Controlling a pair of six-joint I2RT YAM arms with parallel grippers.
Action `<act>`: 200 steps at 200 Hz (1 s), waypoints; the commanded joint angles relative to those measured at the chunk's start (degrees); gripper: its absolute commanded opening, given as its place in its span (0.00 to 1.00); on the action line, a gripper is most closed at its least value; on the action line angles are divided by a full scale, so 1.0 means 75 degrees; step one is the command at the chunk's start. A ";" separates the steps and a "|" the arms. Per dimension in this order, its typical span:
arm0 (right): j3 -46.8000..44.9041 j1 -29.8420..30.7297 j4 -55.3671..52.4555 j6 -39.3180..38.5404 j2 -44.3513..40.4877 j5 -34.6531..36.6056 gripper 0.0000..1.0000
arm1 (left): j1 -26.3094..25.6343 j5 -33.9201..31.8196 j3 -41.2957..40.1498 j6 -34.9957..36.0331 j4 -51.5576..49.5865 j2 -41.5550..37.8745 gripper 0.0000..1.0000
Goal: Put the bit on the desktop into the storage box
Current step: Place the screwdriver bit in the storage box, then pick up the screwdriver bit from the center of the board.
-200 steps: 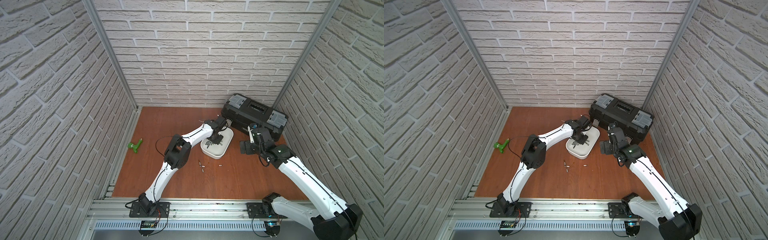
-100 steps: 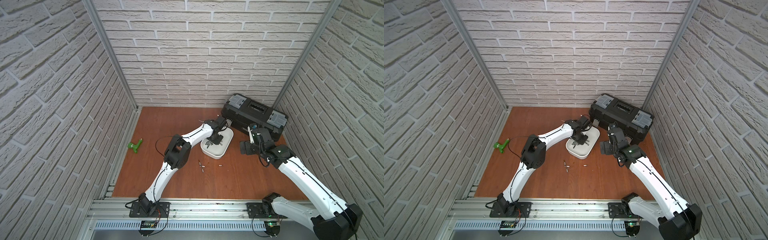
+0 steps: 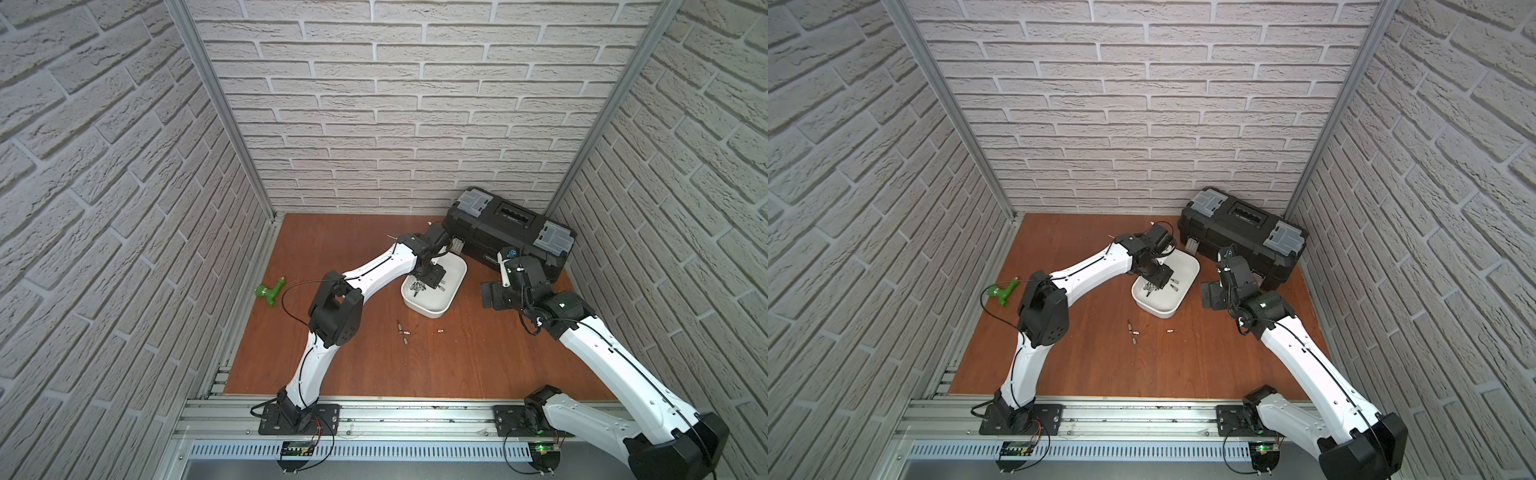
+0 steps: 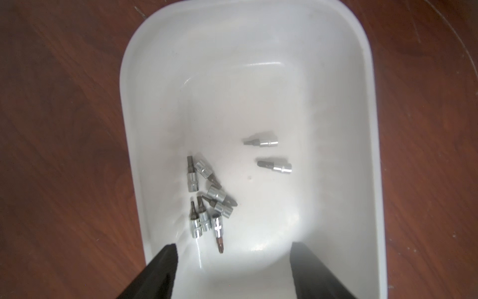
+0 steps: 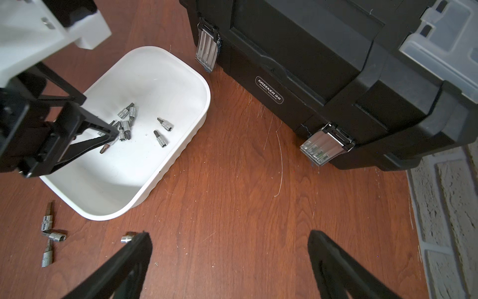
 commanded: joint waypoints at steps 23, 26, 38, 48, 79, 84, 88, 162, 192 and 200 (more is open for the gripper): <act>-0.0163 -0.0057 0.0164 0.0035 -0.0304 0.0160 0.99 | -0.0184 -0.0327 -0.1507 -0.0280 0.0313 -0.1418 0.93; -0.0169 -0.0051 0.0175 0.0035 -0.0308 0.0151 0.99 | -0.0192 -0.0323 -0.1635 -0.0297 0.0340 -0.1513 0.94; -0.0181 -0.0057 0.0180 0.0035 -0.0343 0.0163 0.99 | -0.0229 -0.0345 -0.2069 -0.0443 0.0393 -0.1881 0.95; -0.0181 -0.0053 0.0176 0.0047 -0.0355 0.0167 0.99 | -0.0273 -0.0361 -0.2419 -0.0586 0.0383 -0.2154 0.96; -0.0181 -0.0057 0.0152 0.0070 -0.0368 0.0137 0.99 | -0.0552 -0.0537 -0.3280 -0.1097 0.0183 -0.2799 0.97; -0.0181 -0.0051 0.0148 0.0072 -0.0374 0.0131 0.99 | -0.0617 -0.0575 -0.3408 -0.1203 0.0123 -0.2871 0.97; -0.0178 -0.0057 0.0143 0.0092 -0.0374 0.0133 0.99 | -0.0675 -0.0600 -0.3506 -0.1294 0.0093 -0.2938 0.97; -0.0134 -0.0054 0.0124 0.0116 -0.0355 -0.0039 0.99 | -0.1456 -0.0727 -0.4829 -0.2688 -0.0106 -0.3496 0.92; -0.0134 -0.0048 0.0090 0.0120 -0.0421 -0.0057 0.99 | -0.1589 -0.0604 -0.5038 -0.2953 -0.0019 -0.3408 0.86; -0.0145 -0.0053 0.0083 0.0138 -0.0448 -0.0061 0.99 | -0.1589 -0.0535 -0.5115 -0.3028 0.0053 -0.3373 0.84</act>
